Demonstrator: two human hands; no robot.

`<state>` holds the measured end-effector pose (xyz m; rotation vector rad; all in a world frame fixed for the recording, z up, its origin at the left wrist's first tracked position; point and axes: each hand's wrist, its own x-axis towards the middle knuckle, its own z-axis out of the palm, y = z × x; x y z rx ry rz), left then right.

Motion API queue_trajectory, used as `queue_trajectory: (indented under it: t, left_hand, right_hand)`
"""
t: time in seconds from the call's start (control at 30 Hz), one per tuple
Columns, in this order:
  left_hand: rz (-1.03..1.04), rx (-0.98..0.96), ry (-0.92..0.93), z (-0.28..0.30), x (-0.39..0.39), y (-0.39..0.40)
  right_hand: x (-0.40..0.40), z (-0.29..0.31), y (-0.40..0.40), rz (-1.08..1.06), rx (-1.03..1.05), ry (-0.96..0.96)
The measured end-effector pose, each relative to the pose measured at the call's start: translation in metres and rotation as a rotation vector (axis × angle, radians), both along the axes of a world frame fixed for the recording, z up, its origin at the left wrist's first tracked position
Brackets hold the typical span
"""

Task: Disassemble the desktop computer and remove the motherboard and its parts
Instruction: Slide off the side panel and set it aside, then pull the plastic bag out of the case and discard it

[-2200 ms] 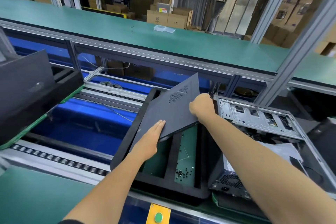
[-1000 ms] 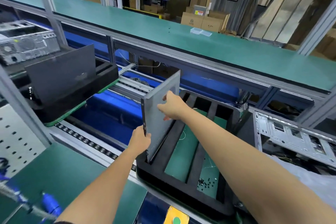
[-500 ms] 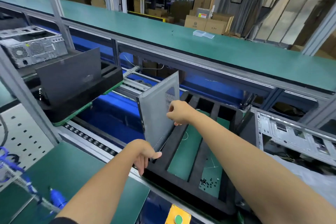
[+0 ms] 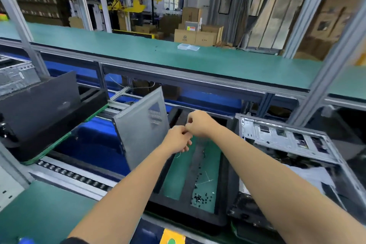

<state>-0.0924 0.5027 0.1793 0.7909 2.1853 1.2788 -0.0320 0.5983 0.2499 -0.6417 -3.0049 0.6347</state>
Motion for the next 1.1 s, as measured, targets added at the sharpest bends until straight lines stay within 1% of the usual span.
queue_trajectory:
  t: [0.1, 0.27, 0.43, 0.53, 0.6, 0.73, 0.8, 0.9, 1.0, 1.1]
  left_hand:
    - [0.009, 0.023, 0.101, 0.006, 0.033, 0.036]
    - [-0.074, 0.032, 0.230, 0.011, 0.098, 0.115]
    - [-0.223, -0.036, 0.425, 0.007, 0.165, 0.190]
    - [-0.333, -0.100, 0.448, -0.001, 0.202, 0.219]
    - [-0.412, -0.197, 0.448, -0.008, 0.218, 0.230]
    - [-0.612, -0.477, 0.416, -0.020, 0.226, 0.238]
    - [-0.664, -0.578, 0.421, -0.024, 0.224, 0.238]
    - [-0.709, -0.707, 0.553, -0.029, 0.222, 0.238]
    - [-0.713, -0.711, 0.633, -0.033, 0.224, 0.242]
    - [-0.737, -0.674, 0.685, -0.036, 0.223, 0.245]
  right_hand:
    - [0.040, -0.001, 0.038, -0.047, -0.008, 0.003]
    - [0.125, -0.008, 0.111, -0.117, 0.011, 0.008]
    - [0.220, -0.017, 0.187, -0.176, 0.029, -0.053]
    - [0.270, -0.024, 0.221, -0.207, 0.027, -0.114]
    - [0.293, -0.030, 0.237, -0.204, 0.023, -0.166]
    - [0.312, -0.046, 0.251, -0.138, -0.024, -0.284]
    - [0.311, -0.056, 0.252, -0.096, -0.055, -0.324]
    - [0.301, -0.070, 0.248, -0.036, 0.056, -0.378]
    - [0.291, -0.077, 0.242, 0.020, 0.177, -0.411]
    - [0.285, -0.081, 0.241, 0.059, 0.222, -0.496]
